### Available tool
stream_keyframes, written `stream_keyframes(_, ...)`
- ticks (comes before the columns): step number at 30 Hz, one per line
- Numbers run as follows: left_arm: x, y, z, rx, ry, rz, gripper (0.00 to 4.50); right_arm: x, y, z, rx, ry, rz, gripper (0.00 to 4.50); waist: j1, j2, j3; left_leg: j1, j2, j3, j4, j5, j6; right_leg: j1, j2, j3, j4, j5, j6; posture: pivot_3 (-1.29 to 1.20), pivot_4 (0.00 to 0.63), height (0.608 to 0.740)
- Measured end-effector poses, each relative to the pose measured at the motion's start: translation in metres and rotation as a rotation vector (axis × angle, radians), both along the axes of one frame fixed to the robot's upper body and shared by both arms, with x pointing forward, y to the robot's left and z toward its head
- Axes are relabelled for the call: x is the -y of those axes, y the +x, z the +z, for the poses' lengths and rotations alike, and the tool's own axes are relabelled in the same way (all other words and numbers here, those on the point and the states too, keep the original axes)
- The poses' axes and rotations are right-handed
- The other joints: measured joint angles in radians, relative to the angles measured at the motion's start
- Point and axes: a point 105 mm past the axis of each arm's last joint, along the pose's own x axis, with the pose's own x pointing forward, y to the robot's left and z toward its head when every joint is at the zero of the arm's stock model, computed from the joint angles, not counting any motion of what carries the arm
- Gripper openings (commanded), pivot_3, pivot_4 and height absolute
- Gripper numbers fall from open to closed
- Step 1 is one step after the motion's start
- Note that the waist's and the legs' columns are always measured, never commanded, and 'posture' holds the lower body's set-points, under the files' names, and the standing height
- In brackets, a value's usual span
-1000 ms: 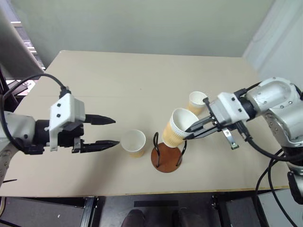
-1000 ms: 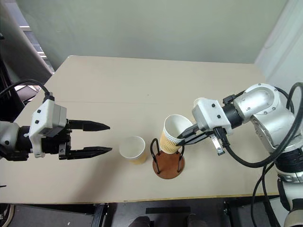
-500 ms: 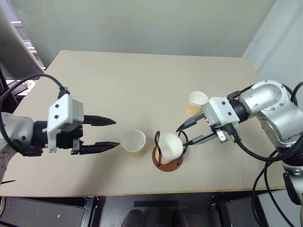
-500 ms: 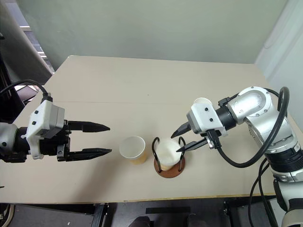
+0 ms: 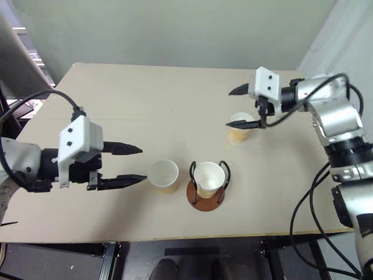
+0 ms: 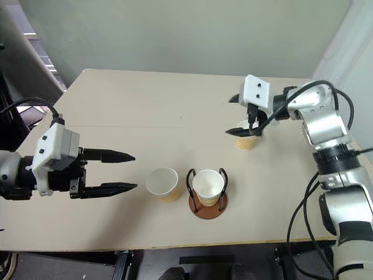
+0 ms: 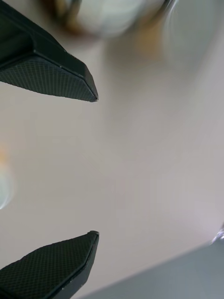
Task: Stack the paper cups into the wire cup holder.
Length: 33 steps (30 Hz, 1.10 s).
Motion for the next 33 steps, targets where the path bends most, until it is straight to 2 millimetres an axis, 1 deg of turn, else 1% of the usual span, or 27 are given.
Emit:
stream_keyframes(2, -0.001, 0.000, 0.000, -0.003, -0.001, 0.003, 3.27, 0.015, 0.012, -0.025, -0.059, -0.039, -0.062, 4.49, 0.005, 0.000, 0.000, -0.002, -0.001, 0.000, -0.001, 0.001, -0.002, -0.002, 0.000, 0.000, 0.004, 0.000, 0.000, 0.00, 0.150, 0.740)
stream_keyframes(4, -0.001, -0.001, -0.001, -0.006, 0.001, 0.007, 3.27, 0.023, 0.017, -0.042, -0.095, -0.071, -0.085, 4.49, 0.006, 0.001, 0.001, -0.006, 0.000, 0.001, -0.001, 0.001, -0.005, -0.005, 0.001, 0.000, 0.004, 0.000, 0.000, 0.00, 0.150, 0.740)
stream_keyframes(5, 0.000, -0.002, -0.002, -0.009, 0.003, 0.006, 3.27, 0.026, 0.018, -0.048, -0.104, -0.083, -0.091, 4.49, 0.007, 0.001, 0.001, -0.007, 0.000, 0.002, -0.001, 0.002, -0.006, -0.006, 0.001, 0.000, 0.004, 0.000, 0.000, 0.00, 0.150, 0.740)
stream_keyframes(10, -0.002, -0.004, 0.000, -0.003, 0.003, 0.019, 3.27, 0.032, 0.024, -0.050, -0.090, -0.131, -0.103, 4.49, 0.006, 0.001, 0.001, -0.007, 0.000, 0.003, -0.001, 0.001, -0.007, -0.006, 0.001, 0.000, 0.003, 0.000, 0.000, 0.00, 0.150, 0.740)
stream_keyframes(13, -0.002, -0.004, -0.001, -0.009, 0.002, 0.023, 3.27, 0.032, 0.026, -0.059, -0.095, -0.160, -0.108, 4.49, 0.007, 0.001, 0.001, -0.006, 0.001, 0.003, -0.001, 0.001, -0.007, -0.005, 0.001, 0.000, 0.004, 0.000, 0.000, 0.00, 0.150, 0.740)
stream_keyframes(16, -0.001, -0.006, -0.002, -0.007, 0.006, 0.020, 3.27, 0.026, 0.026, -0.068, -0.110, -0.180, -0.088, 3.87, 0.006, 0.002, 0.001, -0.005, 0.001, 0.003, 0.000, 0.001, -0.007, -0.005, 0.001, 0.000, 0.004, 0.000, -0.001, 0.00, 0.150, 0.740)
stream_keyframes(17, -0.001, -0.006, -0.001, -0.004, 0.006, 0.021, 3.27, 0.025, 0.026, -0.069, -0.106, -0.188, -0.081, 3.54, 0.006, 0.002, 0.001, -0.005, 0.001, 0.003, 0.000, 0.001, -0.007, -0.005, 0.001, 0.000, 0.004, 0.000, -0.001, 0.00, 0.150, 0.740)
stream_keyframes(25, -0.003, -0.006, -0.001, -0.002, 0.007, 0.034, 3.27, 0.021, 0.022, -0.073, -0.112, -0.223, -0.035, 0.56, 0.008, 0.002, 0.001, -0.006, 0.001, 0.004, -0.001, 0.001, -0.008, -0.005, 0.001, -0.001, 0.004, 0.001, -0.001, 0.00, 0.150, 0.740)
stream_keyframes(26, -0.003, -0.006, -0.001, -0.001, 0.011, 0.035, 3.27, 0.021, 0.021, -0.072, -0.114, -0.228, -0.026, 0.12, 0.008, 0.002, 0.001, -0.006, 0.001, 0.004, -0.001, 0.001, -0.008, -0.005, 0.001, -0.001, 0.004, 0.001, -0.001, 0.00, 0.150, 0.740)
stream_keyframes(27, -0.003, -0.006, 0.000, -0.001, 0.013, 0.035, 3.27, 0.020, 0.021, -0.072, -0.115, -0.232, -0.018, 0.05, 0.008, 0.002, 0.001, -0.006, 0.001, 0.004, -0.001, 0.001, -0.008, -0.005, 0.001, -0.001, 0.004, 0.001, -0.001, 0.00, 0.150, 0.740)
stream_keyframes(30, -0.003, -0.005, 0.000, 0.000, 0.015, 0.038, 3.27, 0.021, 0.017, -0.072, -0.125, -0.243, 0.005, 0.05, 0.008, 0.002, 0.001, -0.006, 0.001, 0.004, -0.001, 0.001, -0.008, -0.005, 0.001, -0.002, 0.004, 0.001, -0.001, 0.00, 0.150, 0.740)
stream_keyframes(32, -0.004, -0.005, 0.000, 0.002, 0.015, 0.039, 3.27, 0.023, 0.011, -0.067, -0.138, -0.232, 0.035, 0.05, 0.009, 0.002, 0.001, -0.007, 0.000, 0.005, 0.000, 0.001, -0.009, -0.005, 0.001, -0.002, 0.004, 0.001, -0.001, 0.00, 0.150, 0.740)
stream_keyframes(33, -0.004, -0.005, 0.001, 0.004, 0.015, 0.039, 3.27, 0.022, 0.008, -0.061, -0.145, -0.216, 0.055, 0.05, 0.009, 0.002, 0.001, -0.007, 0.000, 0.005, 0.000, 0.001, -0.009, -0.005, 0.001, -0.002, 0.003, 0.001, -0.001, 0.00, 0.150, 0.740)
